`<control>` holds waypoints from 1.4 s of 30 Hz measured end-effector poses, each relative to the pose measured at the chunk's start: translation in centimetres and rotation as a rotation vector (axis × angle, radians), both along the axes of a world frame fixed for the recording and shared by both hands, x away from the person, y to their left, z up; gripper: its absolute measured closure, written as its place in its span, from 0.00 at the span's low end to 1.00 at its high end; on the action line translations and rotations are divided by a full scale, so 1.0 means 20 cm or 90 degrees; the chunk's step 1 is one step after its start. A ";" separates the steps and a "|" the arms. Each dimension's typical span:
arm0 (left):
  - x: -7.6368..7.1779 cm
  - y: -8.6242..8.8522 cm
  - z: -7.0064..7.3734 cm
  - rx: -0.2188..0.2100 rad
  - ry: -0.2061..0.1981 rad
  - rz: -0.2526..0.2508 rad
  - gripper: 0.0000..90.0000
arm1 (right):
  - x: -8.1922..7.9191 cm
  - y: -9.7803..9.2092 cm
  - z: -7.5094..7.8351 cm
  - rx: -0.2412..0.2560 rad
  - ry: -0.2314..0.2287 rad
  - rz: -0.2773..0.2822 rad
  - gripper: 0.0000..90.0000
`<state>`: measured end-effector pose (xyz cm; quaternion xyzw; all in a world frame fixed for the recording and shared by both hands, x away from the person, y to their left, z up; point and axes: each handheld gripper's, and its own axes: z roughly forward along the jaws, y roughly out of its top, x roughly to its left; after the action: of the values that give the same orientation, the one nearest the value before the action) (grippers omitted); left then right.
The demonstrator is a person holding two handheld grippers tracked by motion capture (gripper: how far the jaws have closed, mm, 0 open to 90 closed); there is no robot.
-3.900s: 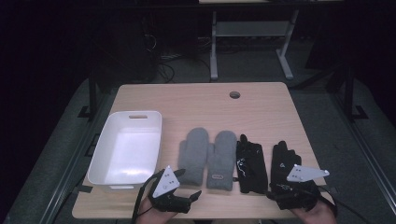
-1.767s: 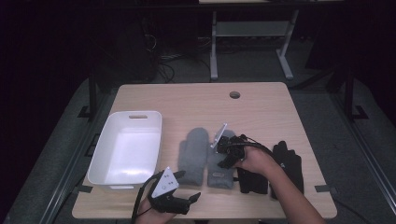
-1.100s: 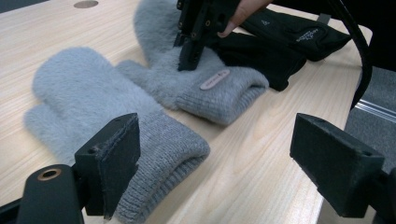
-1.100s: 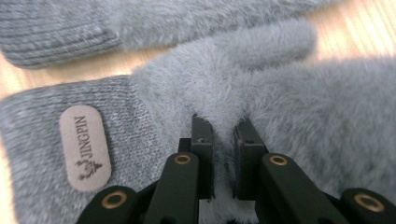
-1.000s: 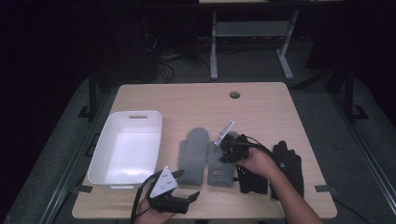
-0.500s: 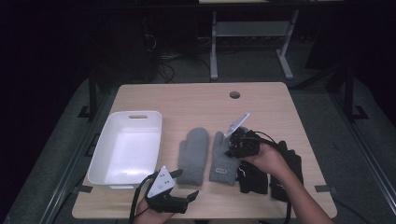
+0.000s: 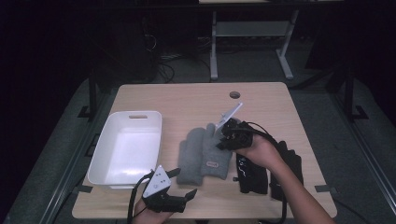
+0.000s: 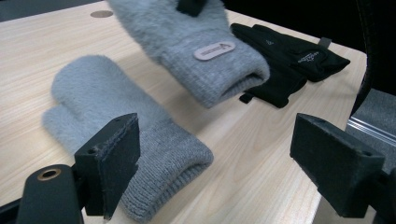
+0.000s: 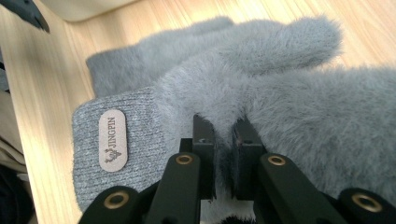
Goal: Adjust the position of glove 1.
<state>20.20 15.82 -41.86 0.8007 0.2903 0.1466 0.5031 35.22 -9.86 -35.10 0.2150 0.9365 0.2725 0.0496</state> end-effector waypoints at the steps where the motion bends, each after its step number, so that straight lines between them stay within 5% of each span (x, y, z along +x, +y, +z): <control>1: 0.00 0.00 0.00 -0.010 0.001 0.005 0.18 | 0.01 0.04 0.01 -0.002 0.001 0.007 0.92; 7: 0.00 0.02 0.01 -0.015 0.000 0.012 0.18 | 0.04 0.15 0.02 0.000 0.006 0.021 0.92; 18: 0.00 0.02 0.01 -0.017 -0.003 0.011 0.18 | 0.11 0.37 -0.05 -0.003 0.059 0.050 0.92; 34: 0.01 0.02 0.00 -0.007 0.005 0.015 0.17 | 0.16 0.43 -0.16 -0.027 0.090 0.042 0.88; 38: 0.01 0.02 -0.01 -0.006 0.007 0.017 0.17 | 0.17 0.42 -0.20 -0.021 0.091 0.033 0.82; 42: 0.02 0.02 -0.01 -0.006 0.006 0.019 0.17 | 0.19 0.41 -0.23 -0.005 0.103 0.004 0.55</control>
<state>20.53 16.25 -41.97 0.7948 0.3052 0.1490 0.5029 39.08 -1.64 -39.70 0.2330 0.9392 0.2510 -0.0264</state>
